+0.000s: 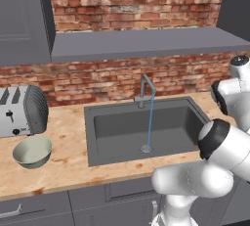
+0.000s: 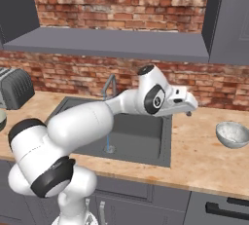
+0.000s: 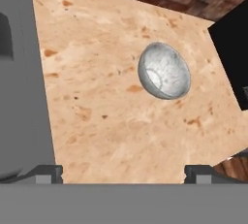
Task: Rinse each bowl for a few seconds and place them down in the sink or on the counter.
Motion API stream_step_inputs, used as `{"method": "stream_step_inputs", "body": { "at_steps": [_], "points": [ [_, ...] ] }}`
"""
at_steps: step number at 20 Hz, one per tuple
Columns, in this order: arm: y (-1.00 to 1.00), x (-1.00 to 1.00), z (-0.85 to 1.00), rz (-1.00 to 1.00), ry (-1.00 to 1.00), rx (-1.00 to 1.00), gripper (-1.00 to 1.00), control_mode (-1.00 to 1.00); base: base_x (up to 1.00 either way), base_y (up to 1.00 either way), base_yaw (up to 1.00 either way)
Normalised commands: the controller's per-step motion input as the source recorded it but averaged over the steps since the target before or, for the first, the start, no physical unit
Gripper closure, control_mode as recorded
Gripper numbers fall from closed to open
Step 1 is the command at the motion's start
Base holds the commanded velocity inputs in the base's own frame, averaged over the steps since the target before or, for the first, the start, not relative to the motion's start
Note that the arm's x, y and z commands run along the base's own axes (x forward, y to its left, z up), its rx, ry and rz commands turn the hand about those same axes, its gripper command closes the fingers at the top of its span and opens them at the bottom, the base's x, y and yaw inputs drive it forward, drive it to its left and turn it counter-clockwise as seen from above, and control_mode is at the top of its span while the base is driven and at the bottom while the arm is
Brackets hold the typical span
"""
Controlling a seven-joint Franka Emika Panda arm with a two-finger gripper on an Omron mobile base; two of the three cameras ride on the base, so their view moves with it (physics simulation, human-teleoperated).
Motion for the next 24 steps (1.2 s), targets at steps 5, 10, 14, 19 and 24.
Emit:
{"method": "stream_step_inputs", "body": {
  "at_steps": [5,10,14,19,24],
  "points": [
    [-0.19,0.04,-0.13,0.06,0.0,0.0,-1.0,-1.0,0.0,0.0,0.0],
    [-0.18,0.13,-0.11,0.06,0.0,0.0,-1.0,-1.0,0.0,0.0,0.0],
    [-0.19,0.17,-0.07,0.05,0.03,0.0,-1.0,-1.0,0.0,0.0,0.0],
    [-0.21,0.14,-0.06,0.04,0.03,0.0,-1.0,-1.0,0.0,0.0,0.0],
    [-0.2,0.09,-0.08,0.02,0.05,0.0,-1.0,-1.0,0.0,0.0,0.0]
  ]
}}
